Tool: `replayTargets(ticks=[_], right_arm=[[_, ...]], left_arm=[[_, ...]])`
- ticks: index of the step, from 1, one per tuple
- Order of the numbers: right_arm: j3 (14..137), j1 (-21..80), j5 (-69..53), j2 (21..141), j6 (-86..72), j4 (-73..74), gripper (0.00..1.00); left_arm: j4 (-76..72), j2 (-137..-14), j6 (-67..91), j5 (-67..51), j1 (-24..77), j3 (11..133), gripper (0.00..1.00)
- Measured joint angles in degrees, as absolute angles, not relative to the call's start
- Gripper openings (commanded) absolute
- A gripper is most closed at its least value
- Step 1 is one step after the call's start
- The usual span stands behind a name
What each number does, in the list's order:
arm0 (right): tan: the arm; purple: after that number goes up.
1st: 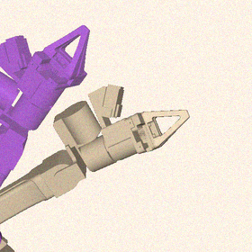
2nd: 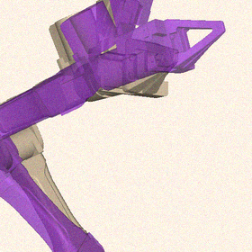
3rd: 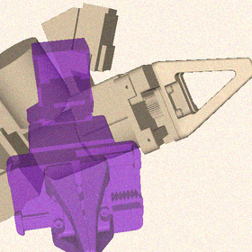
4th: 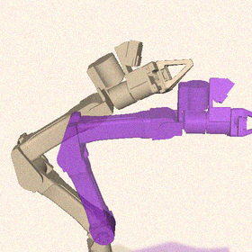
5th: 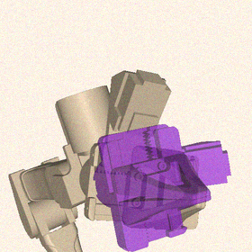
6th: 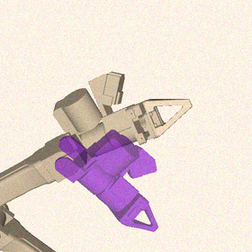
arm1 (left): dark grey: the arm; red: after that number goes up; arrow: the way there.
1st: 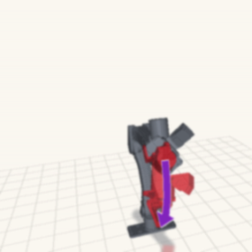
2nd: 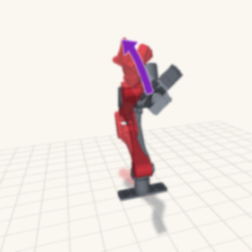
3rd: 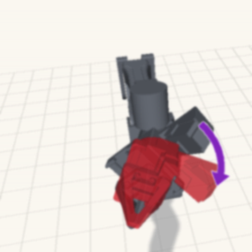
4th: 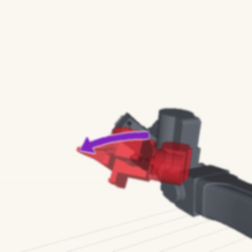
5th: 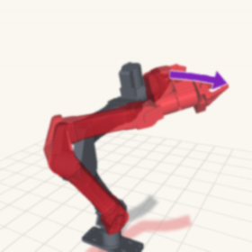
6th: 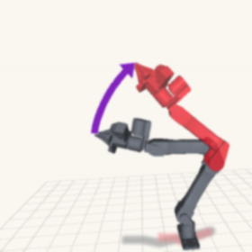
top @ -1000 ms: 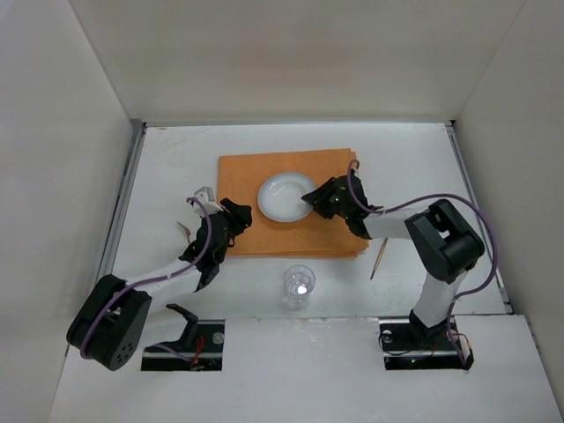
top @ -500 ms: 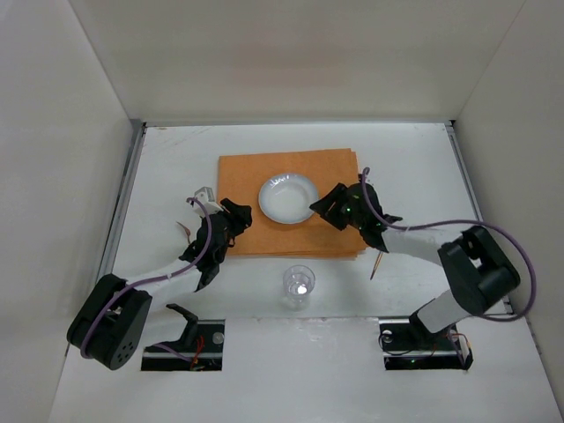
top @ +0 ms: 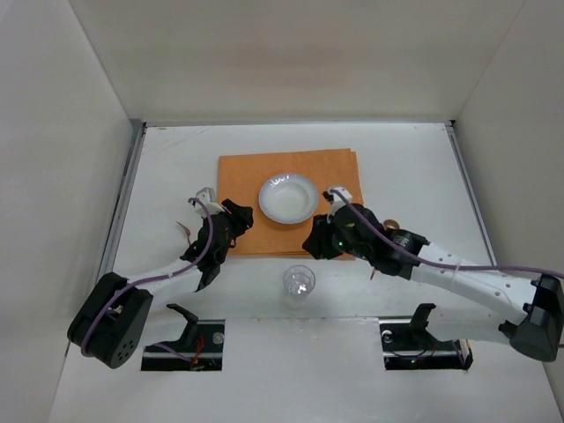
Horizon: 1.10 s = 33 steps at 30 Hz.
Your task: Set the dinner table for one person
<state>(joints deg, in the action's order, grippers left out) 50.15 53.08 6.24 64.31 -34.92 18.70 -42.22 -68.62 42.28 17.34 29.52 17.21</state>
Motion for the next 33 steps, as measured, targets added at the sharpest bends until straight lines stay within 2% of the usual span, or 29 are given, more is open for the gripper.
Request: replayTargets(ticks=[3, 7, 14, 21, 27, 33], right_arm=[[53.25, 58.92, 8.69, 64.93, -30.39, 25.26, 0.5], [54.43, 62.5, 11.05, 68.6, -26.57, 31.16, 0.5], [54.57, 62.76, 12.1, 73.69, -24.16, 34.41, 0.48], [55.05, 63.37, 11.42, 77.43, -23.73, 33.8, 0.35], [55.22, 63.46, 10.02, 79.53, -23.59, 32.42, 0.11], [56.05, 63.18, 10.02, 77.82, -23.14, 32.67, 0.1]], left_arm=[[-42.22, -68.82, 42.35, 17.19, 29.5, 17.21, 0.45], [-42.22, -68.84, 42.37, 17.17, 29.52, 17.21, 0.45], [-42.22, -68.84, 42.44, 17.15, 29.52, 17.21, 0.45], [-42.22, -68.84, 42.46, 17.12, 29.54, 17.21, 0.45], [-42.22, -68.84, 42.48, 17.08, 29.52, 17.21, 0.45], [-42.22, -68.84, 42.48, 16.97, 29.52, 17.21, 0.45]])
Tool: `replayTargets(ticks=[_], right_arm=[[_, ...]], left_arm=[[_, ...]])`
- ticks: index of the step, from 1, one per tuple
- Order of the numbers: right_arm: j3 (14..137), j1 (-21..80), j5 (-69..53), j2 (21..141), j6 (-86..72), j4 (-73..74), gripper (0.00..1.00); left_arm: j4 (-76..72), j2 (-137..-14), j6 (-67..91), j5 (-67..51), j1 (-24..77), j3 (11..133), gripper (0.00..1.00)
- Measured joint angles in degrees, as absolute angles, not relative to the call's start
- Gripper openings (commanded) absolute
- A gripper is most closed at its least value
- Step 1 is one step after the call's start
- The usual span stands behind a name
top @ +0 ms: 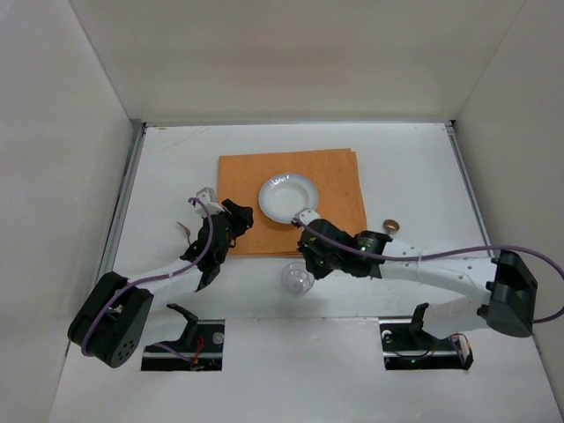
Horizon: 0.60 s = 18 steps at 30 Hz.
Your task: Set the dinner table for one person
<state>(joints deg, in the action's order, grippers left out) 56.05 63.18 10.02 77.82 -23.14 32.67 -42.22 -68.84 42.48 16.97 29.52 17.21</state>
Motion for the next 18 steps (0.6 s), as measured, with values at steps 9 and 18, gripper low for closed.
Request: replayTargets(ticks=[9, 18], right_arm=[[62.26, 47.77, 8.99, 68.36, -21.61, 27.44, 0.09], [75.75, 28.29, 9.08, 89.65, -20.32, 18.0, 0.09]], left_arm=[[-42.22, -69.41, 42.63, 16.84, 29.52, 17.21, 0.45], [-42.24, -69.49, 42.7, 16.75, 29.56, 17.21, 0.45]])
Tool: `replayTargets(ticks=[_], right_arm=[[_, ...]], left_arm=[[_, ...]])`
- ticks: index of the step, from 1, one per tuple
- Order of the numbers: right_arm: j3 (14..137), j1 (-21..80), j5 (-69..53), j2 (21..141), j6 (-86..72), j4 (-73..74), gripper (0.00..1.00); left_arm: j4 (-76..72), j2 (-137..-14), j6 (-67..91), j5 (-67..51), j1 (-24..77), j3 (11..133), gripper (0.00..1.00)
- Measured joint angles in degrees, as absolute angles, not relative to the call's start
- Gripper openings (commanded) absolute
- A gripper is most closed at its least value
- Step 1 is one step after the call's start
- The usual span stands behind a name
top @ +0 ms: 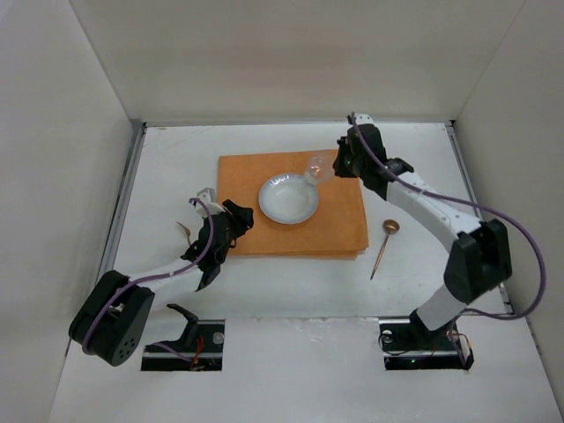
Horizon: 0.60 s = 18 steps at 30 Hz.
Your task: Set the dinner table for one person
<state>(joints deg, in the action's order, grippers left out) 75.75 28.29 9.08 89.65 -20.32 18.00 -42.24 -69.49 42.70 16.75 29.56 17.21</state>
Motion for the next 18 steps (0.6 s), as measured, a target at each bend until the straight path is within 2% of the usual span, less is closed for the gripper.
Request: replayTargets(ticks=[6, 18], right_arm=[[82.3, 21.04, 10.57, 102.13, -19.94, 17.76, 0.08], [90.06, 18.35, 12.49, 111.55, -19.68, 18.61, 0.09]], left_arm=[[-42.24, -69.49, 42.72, 16.73, 29.58, 17.21, 0.45], [-42.24, -69.56, 42.74, 16.67, 29.52, 17.21, 0.45]])
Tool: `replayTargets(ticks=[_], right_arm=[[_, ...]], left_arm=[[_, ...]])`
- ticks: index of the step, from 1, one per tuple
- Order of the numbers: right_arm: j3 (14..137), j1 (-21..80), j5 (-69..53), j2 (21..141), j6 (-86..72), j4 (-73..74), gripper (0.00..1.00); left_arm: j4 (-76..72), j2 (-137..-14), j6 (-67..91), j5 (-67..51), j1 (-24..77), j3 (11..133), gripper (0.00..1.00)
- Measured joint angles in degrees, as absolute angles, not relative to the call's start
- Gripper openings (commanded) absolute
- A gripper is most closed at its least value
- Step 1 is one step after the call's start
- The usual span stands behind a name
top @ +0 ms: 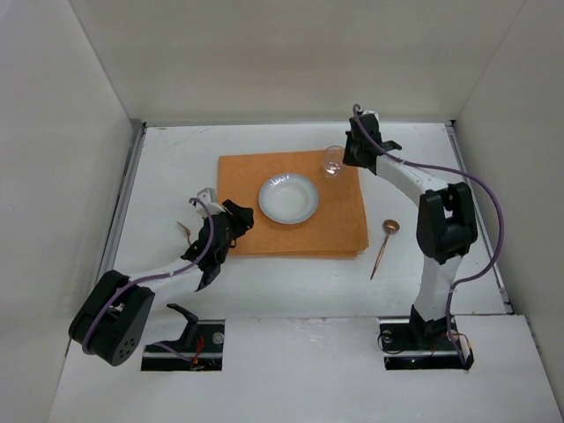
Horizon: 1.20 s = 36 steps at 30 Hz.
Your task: Set the dinner table for one person
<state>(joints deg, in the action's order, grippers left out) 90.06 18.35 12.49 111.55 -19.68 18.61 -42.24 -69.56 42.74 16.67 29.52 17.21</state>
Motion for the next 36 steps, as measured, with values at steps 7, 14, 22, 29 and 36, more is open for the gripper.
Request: replayTargets(ticks=[7, 14, 22, 29, 36], right_arm=[[92.51, 18.02, 12.73, 114.8, -19.99, 19.99, 0.2], [94.85, 18.02, 12.91, 115.72, -20.69, 20.43, 0.43], [87.85, 18.02, 13.08, 107.85, -21.98, 19.57, 0.51], [63.05, 18.61, 18.59, 81.36, -26.81, 12.45, 0.35], [38.65, 19.51, 24.36, 65.54, -38.57, 12.45, 0.21]], left_arm=[[-42.24, -69.65, 42.81, 16.56, 29.52, 17.21, 0.45], [-42.26, -69.82, 42.92, 16.47, 29.5, 17.21, 0.45], [-42.26, -70.22, 42.96, 16.32, 29.36, 17.21, 0.45], [-42.28, -70.32, 43.48, 15.75, 28.71, 17.21, 0.45], [-42.28, -70.43, 44.18, 15.05, 28.36, 17.21, 0.46]])
